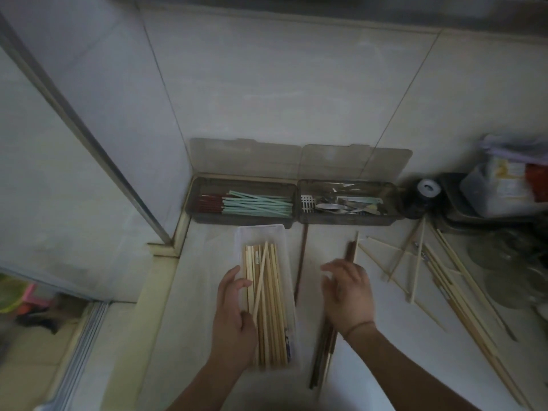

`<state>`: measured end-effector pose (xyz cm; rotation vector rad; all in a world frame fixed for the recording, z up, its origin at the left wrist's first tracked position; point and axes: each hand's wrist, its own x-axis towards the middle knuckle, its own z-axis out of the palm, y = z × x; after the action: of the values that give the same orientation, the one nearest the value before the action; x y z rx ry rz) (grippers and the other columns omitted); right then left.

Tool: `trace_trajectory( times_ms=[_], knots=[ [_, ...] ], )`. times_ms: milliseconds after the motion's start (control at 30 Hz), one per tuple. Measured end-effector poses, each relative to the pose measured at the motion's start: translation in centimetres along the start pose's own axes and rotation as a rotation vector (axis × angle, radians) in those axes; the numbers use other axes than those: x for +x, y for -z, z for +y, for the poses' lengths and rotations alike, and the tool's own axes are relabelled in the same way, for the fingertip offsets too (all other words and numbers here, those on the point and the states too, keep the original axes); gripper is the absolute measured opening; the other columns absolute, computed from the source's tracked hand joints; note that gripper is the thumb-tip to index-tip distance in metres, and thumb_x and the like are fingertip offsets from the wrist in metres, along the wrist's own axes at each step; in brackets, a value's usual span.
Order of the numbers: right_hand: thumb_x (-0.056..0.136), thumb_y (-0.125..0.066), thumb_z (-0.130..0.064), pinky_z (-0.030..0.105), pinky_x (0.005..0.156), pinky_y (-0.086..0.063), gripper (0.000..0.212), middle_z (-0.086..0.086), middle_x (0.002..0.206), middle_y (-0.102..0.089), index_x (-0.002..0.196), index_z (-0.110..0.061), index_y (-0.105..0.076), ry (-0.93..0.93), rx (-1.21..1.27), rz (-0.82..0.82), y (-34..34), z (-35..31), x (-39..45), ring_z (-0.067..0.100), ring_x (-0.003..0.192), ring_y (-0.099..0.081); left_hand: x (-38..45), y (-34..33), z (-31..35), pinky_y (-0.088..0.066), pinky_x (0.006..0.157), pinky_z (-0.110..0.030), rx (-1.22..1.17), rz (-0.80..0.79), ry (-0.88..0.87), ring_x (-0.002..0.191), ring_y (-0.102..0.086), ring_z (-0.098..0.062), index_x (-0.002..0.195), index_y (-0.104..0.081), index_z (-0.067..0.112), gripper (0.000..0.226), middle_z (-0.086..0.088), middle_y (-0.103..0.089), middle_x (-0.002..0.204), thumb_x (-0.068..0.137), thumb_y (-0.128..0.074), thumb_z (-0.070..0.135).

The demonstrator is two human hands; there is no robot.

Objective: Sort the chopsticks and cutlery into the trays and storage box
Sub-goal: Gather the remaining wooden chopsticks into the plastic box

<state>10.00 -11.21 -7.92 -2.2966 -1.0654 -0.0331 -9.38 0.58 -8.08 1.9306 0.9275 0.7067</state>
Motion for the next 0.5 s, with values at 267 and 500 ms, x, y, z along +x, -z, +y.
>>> trace_trajectory(
  times_ms=[267, 500],
  knots=[
    [0.090, -0.044, -0.025, 0.036, 0.086, -0.045, 0.031, 0.000, 0.112, -0.064, 0.114, -0.024, -0.063, -0.351, -0.193, -0.222, 0.4, 4.5, -1.4, 0.027, 0.106, -0.052, 0.0, 0.0, 0.0, -0.019, 0.109, -0.004, 0.023, -0.005, -0.016, 0.138, -0.029, 0.000, 0.112, -0.048, 0.027, 0.060, 0.001, -0.039, 0.143, 0.062, -0.040, -0.005],
    [0.089, -0.046, -0.028, 0.034, 0.085, -0.042, 0.028, -0.001, 0.118, -0.054, 0.116, -0.028, -0.053, -0.490, -0.290, -0.360, 1.0, 4.1, -0.5, 0.024, 0.111, -0.045, 0.0, 0.1, 0.1, -0.019, 0.108, -0.003, 0.033, -0.008, -0.027, 0.138, -0.027, 0.005, 0.113, -0.048, 0.026, 0.059, 0.000, -0.038, 0.143, 0.063, -0.040, -0.005]
  ],
)
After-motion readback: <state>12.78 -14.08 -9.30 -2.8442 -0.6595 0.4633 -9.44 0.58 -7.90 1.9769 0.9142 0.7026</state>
